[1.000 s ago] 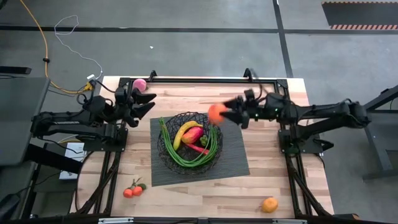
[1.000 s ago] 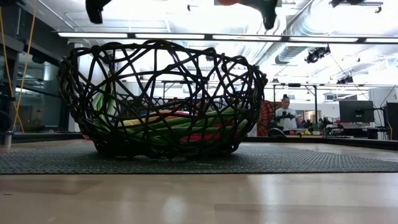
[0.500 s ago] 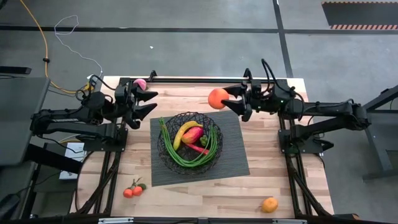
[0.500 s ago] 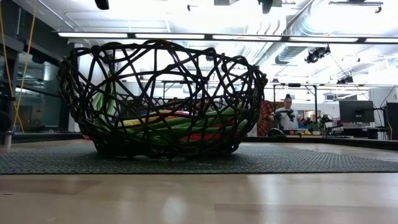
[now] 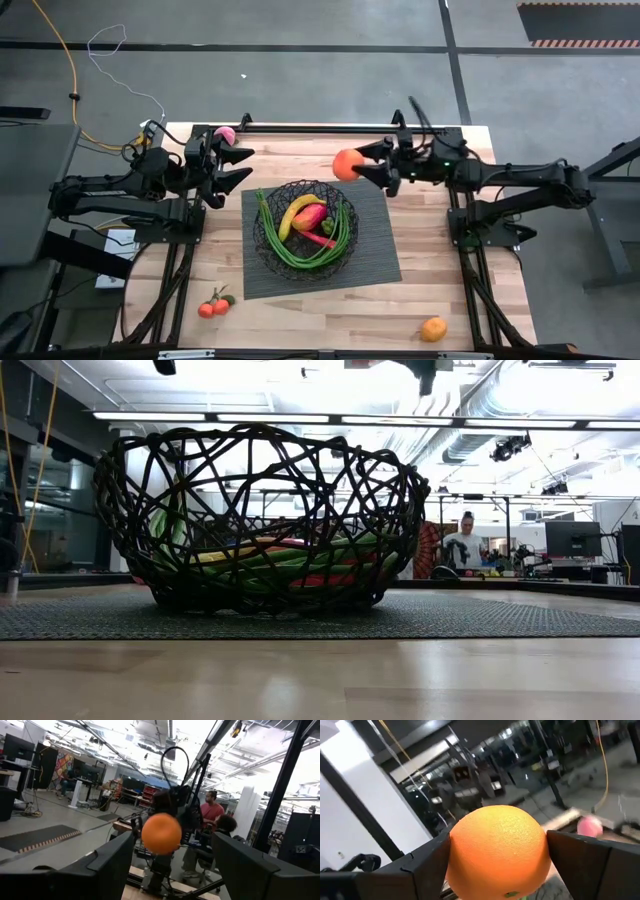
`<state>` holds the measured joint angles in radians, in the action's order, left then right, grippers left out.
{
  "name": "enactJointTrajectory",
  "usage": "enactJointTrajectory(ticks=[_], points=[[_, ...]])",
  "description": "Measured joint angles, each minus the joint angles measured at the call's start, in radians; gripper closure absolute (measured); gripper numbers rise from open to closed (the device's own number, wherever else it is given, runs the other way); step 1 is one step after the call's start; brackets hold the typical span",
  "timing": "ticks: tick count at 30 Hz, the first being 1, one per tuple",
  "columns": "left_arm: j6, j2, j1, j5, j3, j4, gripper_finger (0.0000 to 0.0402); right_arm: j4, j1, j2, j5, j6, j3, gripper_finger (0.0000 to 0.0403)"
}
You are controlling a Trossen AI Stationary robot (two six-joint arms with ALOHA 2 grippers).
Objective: Build produce basket
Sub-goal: Put the orange into the black mesh basket
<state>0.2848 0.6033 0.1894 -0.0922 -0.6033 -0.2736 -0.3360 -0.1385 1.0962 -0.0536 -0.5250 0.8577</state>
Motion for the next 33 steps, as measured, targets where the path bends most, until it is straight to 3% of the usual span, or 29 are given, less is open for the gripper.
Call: enactJointTrajectory(ticks=[8, 21, 26, 33], points=[[0.000, 0.000, 0.000, 0.000, 0.000, 0.000, 0.0145, 0.041, 0.072, 0.259, -0.077, -0.051, 0.051, 0.0112], [0.000, 0.001, 0.000, 0.000, -0.001, 0.022, 0.0145, 0.107, 0.129, 0.704, -0.262, -0.053, 0.247, 0.0112], [0.000, 0.001, 0.000, 0.000, -0.001, 0.022, 0.0145, 0.132, 0.150, 0.785, -0.317, -0.046, 0.288, 0.0112], [0.000, 0.001, 0.000, 0.000, -0.001, 0.022, 0.0145, 0.207, 0.181, 0.807, -0.233, 0.020, 0.293, 0.0112]])
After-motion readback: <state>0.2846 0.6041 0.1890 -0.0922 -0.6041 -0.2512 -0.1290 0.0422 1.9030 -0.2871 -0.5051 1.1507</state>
